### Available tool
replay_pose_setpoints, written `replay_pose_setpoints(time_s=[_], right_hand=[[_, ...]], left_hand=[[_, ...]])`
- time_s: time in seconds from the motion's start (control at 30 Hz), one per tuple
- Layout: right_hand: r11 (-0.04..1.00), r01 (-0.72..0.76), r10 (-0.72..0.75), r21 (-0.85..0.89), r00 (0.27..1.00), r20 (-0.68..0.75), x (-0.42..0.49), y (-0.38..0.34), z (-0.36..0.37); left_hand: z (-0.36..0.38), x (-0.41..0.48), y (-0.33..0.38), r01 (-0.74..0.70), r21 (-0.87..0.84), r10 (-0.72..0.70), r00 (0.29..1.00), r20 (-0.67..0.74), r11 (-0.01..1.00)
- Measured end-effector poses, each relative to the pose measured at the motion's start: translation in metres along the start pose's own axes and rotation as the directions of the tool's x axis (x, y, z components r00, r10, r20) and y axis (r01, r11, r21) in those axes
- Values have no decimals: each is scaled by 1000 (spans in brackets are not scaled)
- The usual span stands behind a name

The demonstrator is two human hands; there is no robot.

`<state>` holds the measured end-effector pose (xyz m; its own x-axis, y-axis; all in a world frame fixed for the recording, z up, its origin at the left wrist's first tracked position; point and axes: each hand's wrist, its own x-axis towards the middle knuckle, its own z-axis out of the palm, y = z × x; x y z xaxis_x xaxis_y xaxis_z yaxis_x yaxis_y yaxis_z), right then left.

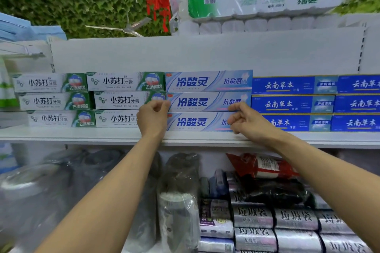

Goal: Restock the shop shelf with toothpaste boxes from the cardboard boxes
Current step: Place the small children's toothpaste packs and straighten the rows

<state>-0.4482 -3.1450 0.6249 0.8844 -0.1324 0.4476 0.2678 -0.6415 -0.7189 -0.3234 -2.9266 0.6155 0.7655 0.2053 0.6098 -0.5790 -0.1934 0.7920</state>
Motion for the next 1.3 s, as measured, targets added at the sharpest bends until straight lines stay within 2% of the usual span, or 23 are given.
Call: replay_pose_setpoints(time_s=[0.17,0.3,0.43,0.57,0.83,0.93,1.07,1.17,1.3], right_hand=[[999,8,-6,-41,999,52,-3,0,0],[998,9,-9,-63,1000,7,-4,-7,3],[996,8,-7,-87,1000,10,-8,-16,19],[996,23,-27,-88,999,-38,-4,-30,43],[991,40,-42,-127,999,-13,26,-84,146],[987,7,-18,-161,997,-70,37,-100,181],[984,-73,41,-161,980,-194,52,-108,204],[980,-171,144,-103,964,-224,58,-114,208],[969,-220,191,-111,955,-226,61,-116,212]], left_hand=[[-3,-3,5,12,1,-12,1000,4,1000],[-3,-7,14,12,7,-12,1000,-11,1000],[-17,-9,12,34,7,-35,992,120,999],[-59,-3,-3,-51,130,26,982,187,990],[-158,56,-51,11,212,-58,974,219,977],[-182,79,-67,6,249,-69,967,245,968],[-191,98,-80,24,198,-85,947,309,980],[-188,101,-83,13,147,-65,934,351,989],[-189,104,-86,-14,139,-45,910,413,990]])
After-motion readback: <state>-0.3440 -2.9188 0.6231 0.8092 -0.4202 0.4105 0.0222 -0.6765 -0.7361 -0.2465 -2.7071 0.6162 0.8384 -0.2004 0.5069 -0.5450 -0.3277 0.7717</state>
